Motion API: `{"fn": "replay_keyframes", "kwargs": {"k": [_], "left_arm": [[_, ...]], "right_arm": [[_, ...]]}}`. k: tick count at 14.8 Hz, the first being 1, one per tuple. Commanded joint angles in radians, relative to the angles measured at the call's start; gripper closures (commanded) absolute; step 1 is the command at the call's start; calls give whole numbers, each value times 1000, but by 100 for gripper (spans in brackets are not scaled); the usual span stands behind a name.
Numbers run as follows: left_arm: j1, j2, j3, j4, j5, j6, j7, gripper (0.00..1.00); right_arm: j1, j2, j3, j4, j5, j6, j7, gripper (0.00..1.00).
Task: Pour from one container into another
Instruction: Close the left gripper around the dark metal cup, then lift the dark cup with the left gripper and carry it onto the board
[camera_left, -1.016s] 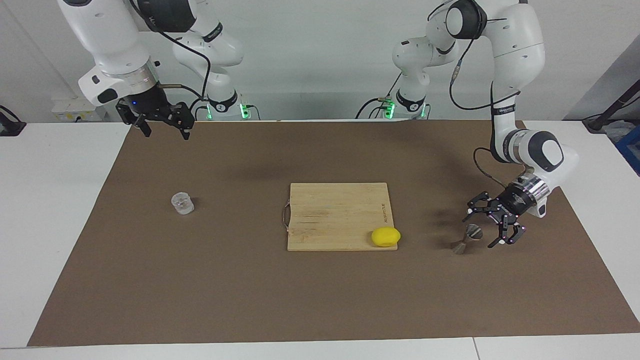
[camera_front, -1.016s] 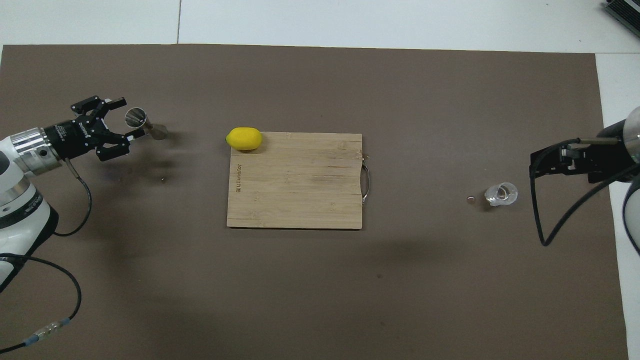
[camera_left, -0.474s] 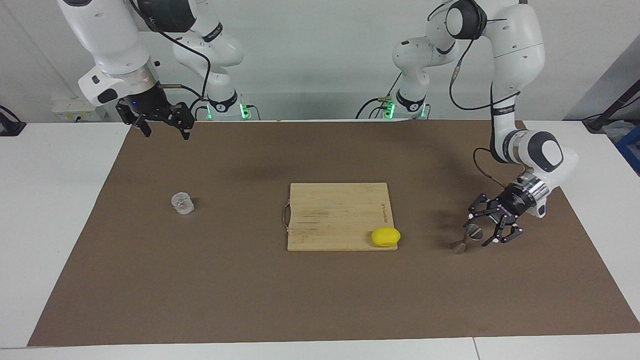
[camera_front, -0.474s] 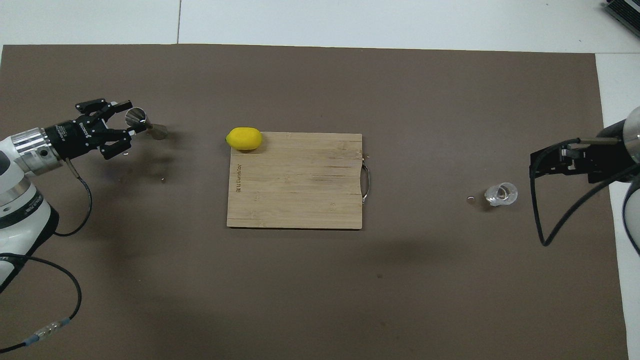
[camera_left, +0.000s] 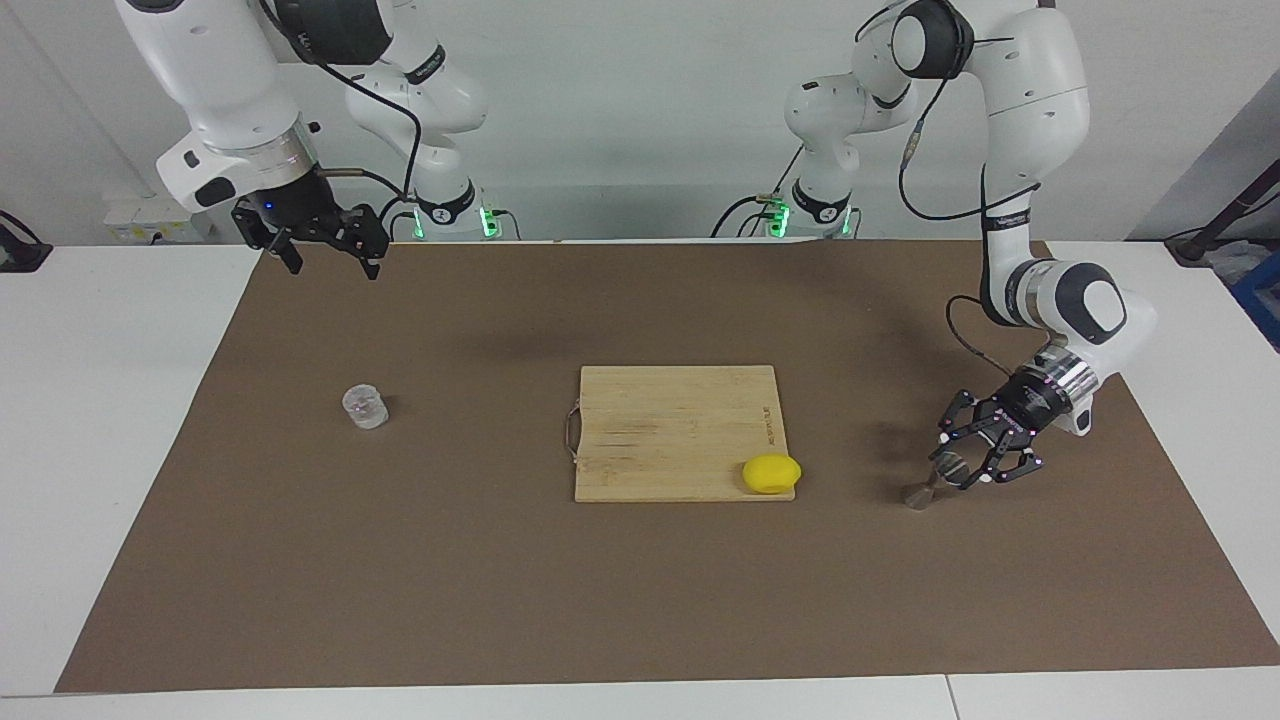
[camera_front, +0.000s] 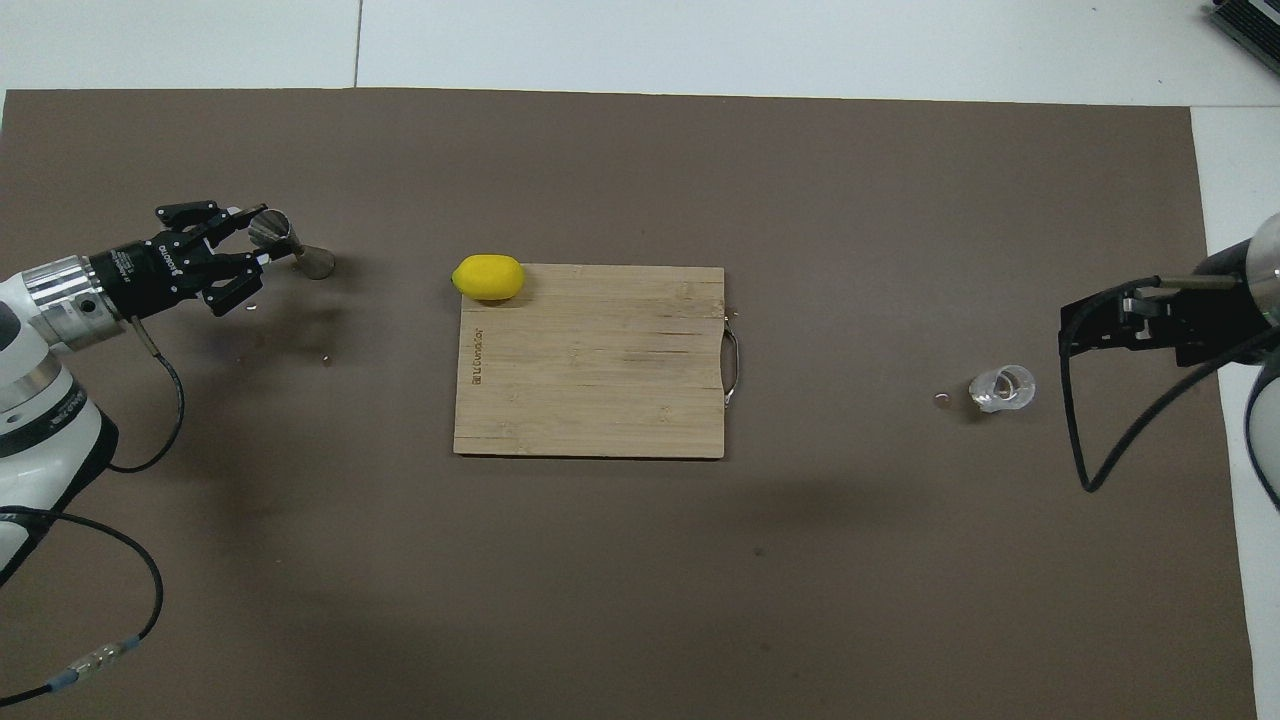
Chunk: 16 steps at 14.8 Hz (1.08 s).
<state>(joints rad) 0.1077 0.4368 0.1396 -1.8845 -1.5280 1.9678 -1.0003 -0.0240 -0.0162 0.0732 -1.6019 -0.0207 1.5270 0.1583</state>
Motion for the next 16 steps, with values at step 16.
{"fn": "replay_keyframes", "kwargs": {"k": [16], "left_arm": [[-202,-64,-264,136,33,144,-173,100]], "right_arm": [[-4,-4,5,-7,2,-2,12,0]]}}
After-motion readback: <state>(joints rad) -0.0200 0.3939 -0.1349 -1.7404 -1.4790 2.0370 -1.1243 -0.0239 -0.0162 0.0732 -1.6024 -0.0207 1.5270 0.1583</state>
